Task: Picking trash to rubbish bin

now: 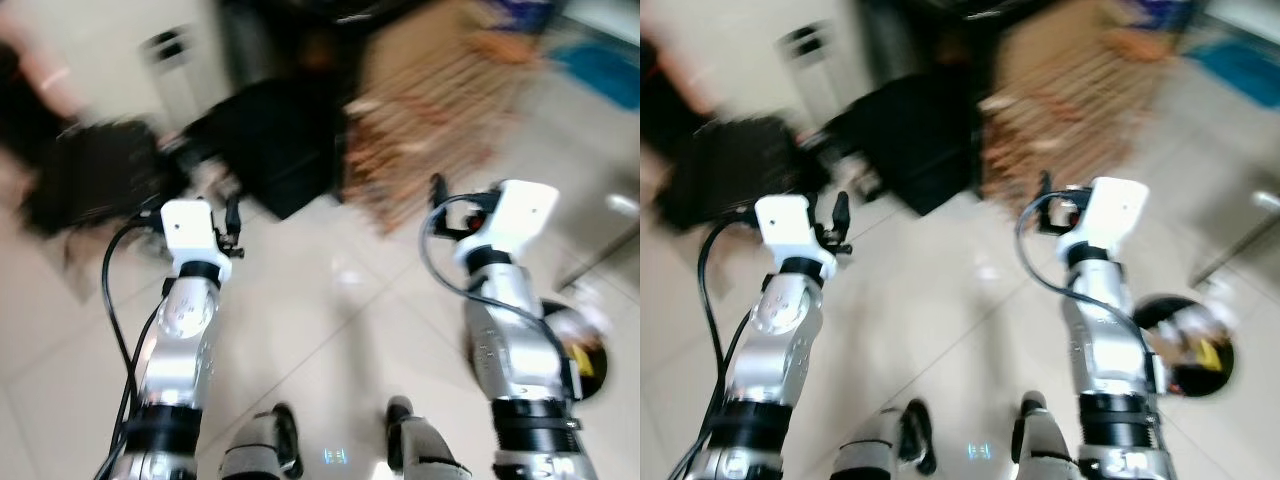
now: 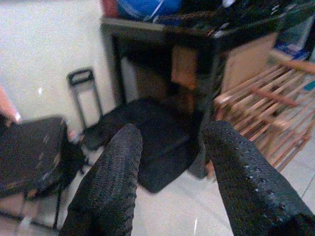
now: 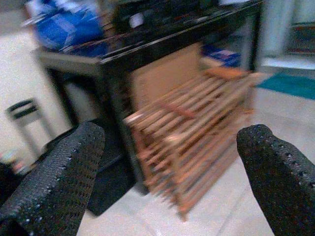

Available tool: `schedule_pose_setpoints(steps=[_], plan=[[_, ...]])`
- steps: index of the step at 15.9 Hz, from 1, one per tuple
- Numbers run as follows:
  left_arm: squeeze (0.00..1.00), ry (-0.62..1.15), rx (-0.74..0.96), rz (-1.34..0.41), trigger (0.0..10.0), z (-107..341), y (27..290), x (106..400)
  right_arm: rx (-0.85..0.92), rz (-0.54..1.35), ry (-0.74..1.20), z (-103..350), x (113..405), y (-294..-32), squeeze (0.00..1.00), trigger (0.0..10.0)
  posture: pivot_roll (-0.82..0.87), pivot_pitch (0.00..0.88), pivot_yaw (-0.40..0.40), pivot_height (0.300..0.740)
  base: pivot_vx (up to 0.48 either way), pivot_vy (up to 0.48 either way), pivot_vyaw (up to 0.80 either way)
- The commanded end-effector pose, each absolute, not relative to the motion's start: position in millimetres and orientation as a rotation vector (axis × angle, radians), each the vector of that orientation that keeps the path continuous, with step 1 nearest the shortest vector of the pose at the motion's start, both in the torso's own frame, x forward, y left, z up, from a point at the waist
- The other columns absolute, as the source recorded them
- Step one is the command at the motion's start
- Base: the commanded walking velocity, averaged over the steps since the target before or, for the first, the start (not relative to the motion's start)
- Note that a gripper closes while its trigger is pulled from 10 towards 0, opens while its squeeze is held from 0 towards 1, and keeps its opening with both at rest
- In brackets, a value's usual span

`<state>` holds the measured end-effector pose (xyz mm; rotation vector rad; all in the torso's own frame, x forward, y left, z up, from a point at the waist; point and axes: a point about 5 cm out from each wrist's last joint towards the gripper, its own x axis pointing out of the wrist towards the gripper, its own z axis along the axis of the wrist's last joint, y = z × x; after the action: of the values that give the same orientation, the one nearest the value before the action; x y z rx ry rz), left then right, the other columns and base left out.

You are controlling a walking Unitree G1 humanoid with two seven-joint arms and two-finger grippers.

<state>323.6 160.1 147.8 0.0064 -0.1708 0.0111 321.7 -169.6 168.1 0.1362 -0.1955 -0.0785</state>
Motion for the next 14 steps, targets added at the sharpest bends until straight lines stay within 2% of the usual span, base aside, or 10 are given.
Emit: schedule_pose_setpoints(steps=[1,9,14], plan=[[0.00,-0.161,0.017,0.023,10.0,143.5,165.2,322.1,0.130,-0.071,-0.187,169.4,323.8,-165.9,0.00,10.0,-0.01,0.147,0.108,0.720,0.000,0.000,-0.80],[0.00,-0.158,0.004,-0.006,10.0,141.4,159.5,323.5,0.080,-0.070,-0.180,169.1,324.4,-164.3,0.00,10.0,-0.01,0.117,0.110,0.720,0.000,0.000,-0.80],[0.00,-0.145,0.001,0.000,10.0,137.8,159.1,320.0,0.073,-0.063,-0.163,166.8,323.9,-163.7,0.00,10.0,0.00,0.154,0.097,0.720,0.000,0.000,-0.80]])
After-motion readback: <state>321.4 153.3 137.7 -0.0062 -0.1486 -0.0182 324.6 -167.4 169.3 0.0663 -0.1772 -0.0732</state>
